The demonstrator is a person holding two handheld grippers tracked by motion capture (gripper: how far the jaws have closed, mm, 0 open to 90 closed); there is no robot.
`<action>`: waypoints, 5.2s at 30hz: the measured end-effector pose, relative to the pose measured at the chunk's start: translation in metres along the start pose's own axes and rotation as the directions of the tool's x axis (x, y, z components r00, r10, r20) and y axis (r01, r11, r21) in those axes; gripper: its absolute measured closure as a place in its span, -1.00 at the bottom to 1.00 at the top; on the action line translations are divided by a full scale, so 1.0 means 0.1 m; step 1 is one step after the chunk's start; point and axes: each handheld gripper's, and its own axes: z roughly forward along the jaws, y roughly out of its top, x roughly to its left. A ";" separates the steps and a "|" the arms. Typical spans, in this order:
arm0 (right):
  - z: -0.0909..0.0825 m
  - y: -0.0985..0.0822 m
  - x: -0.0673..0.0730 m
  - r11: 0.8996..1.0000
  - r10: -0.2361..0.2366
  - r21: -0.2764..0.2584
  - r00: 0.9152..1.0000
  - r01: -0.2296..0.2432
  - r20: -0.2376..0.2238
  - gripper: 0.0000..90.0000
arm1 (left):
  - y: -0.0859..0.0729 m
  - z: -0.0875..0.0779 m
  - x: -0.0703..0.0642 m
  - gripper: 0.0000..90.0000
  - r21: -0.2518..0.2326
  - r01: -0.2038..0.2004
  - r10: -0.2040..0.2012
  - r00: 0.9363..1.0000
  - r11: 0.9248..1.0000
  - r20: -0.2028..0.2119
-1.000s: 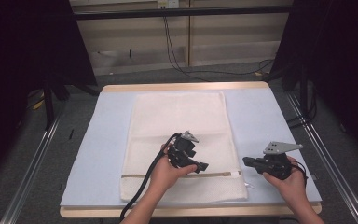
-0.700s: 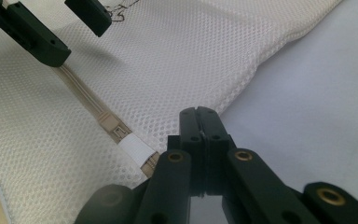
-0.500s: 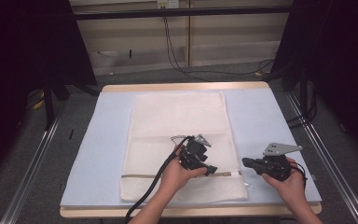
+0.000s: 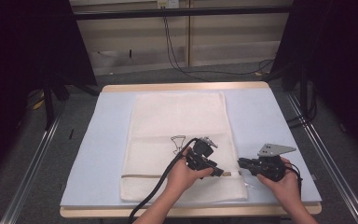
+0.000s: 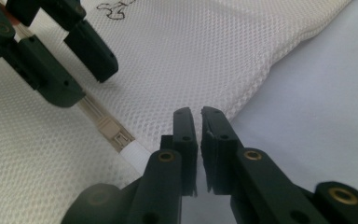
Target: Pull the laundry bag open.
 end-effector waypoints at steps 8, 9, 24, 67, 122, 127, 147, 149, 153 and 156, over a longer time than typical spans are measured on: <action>0.09 0.03 0.04 1.000 0.022 0.009 1.000 -0.021 -0.010 0.56 | 0.01 0.04 -0.03 0.50 0.021 -0.005 0.005 1.000 1.000 0.009; 0.12 0.03 0.05 0.999 0.021 0.031 1.000 -0.021 -0.012 0.51 | 0.01 0.04 -0.04 0.50 0.020 0.000 0.000 1.000 1.000 0.010; 0.20 0.03 0.10 0.993 -0.028 0.118 1.000 0.027 0.009 1.00 | 0.03 0.10 -0.04 0.50 0.018 0.009 -0.010 1.000 1.000 0.020; 0.01 -0.02 0.09 1.000 -0.020 0.011 1.000 0.020 0.000 1.00 | 0.07 0.26 -0.01 0.94 0.034 0.221 -0.223 0.971 0.975 0.087; 0.09 -0.15 0.24 0.990 -0.128 0.047 0.989 0.132 -0.077 1.00 | -0.04 0.12 0.07 0.94 0.003 0.315 -0.313 0.942 0.949 0.118; 0.09 -0.15 0.25 0.990 -0.130 0.045 0.988 0.134 -0.078 1.00 | -0.05 0.09 0.11 0.94 0.023 0.285 -0.286 0.951 0.958 0.120; 0.09 -0.15 0.24 0.990 -0.126 0.048 0.989 0.130 -0.083 1.00 | -0.10 -0.03 0.12 0.94 0.028 0.287 -0.289 0.954 0.957 0.086; 0.09 -0.15 0.24 0.991 -0.124 0.047 0.988 0.128 -0.088 1.00 | -0.10 -0.03 0.12 0.94 0.028 0.289 -0.290 0.954 0.957 0.080; 0.09 -0.15 0.23 0.991 -0.122 0.045 0.989 0.127 -0.088 1.00 | -0.11 -0.05 0.11 0.94 0.012 0.319 -0.318 0.945 0.948 0.076; 0.09 -0.15 0.23 0.991 -0.119 0.047 0.989 0.124 -0.090 1.00 | -0.13 -0.07 0.13 0.94 0.011 0.327 -0.327 0.942 0.945 0.080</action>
